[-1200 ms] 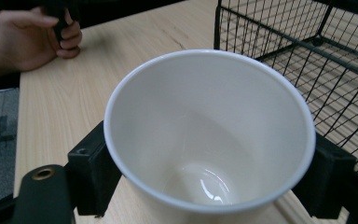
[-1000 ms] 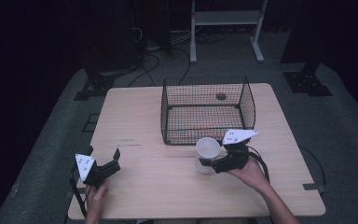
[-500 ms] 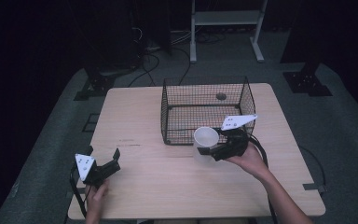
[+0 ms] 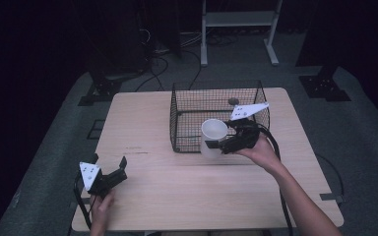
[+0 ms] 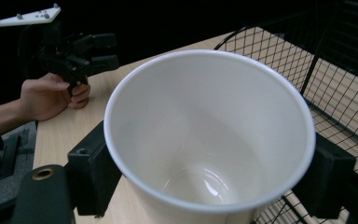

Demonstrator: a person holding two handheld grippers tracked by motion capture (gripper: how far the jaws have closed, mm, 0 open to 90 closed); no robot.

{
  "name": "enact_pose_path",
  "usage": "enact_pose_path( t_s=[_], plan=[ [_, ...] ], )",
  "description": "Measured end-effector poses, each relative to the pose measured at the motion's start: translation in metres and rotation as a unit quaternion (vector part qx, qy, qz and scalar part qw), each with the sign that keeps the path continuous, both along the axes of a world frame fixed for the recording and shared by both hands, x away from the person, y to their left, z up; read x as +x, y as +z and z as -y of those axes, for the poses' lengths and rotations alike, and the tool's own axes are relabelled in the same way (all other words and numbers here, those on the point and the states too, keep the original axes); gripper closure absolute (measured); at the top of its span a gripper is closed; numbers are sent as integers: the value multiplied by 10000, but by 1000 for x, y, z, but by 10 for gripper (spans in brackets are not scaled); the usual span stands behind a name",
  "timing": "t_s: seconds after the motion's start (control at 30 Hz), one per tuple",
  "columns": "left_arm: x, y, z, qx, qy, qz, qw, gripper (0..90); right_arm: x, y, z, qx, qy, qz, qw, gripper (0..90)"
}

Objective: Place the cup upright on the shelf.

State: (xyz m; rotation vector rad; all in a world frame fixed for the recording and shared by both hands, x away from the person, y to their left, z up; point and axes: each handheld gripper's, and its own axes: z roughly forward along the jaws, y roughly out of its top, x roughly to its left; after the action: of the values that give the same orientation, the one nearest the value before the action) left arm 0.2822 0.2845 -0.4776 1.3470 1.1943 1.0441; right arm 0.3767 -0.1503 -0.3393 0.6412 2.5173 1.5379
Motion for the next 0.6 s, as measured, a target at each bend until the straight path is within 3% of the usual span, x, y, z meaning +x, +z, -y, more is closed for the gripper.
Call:
enact_pose_path(
  t_s=[0.27, 0.6],
  plan=[
    [0, 0, 0, 26, -16, 8, 10000, 0, 17, 16, -2, -9, -39, 37, 10000, 199],
    [0, 0, 0, -9, -7, 5, 10000, 0, 35, 23, -5, -71, -51, -40, 10000, 198]
  ],
)
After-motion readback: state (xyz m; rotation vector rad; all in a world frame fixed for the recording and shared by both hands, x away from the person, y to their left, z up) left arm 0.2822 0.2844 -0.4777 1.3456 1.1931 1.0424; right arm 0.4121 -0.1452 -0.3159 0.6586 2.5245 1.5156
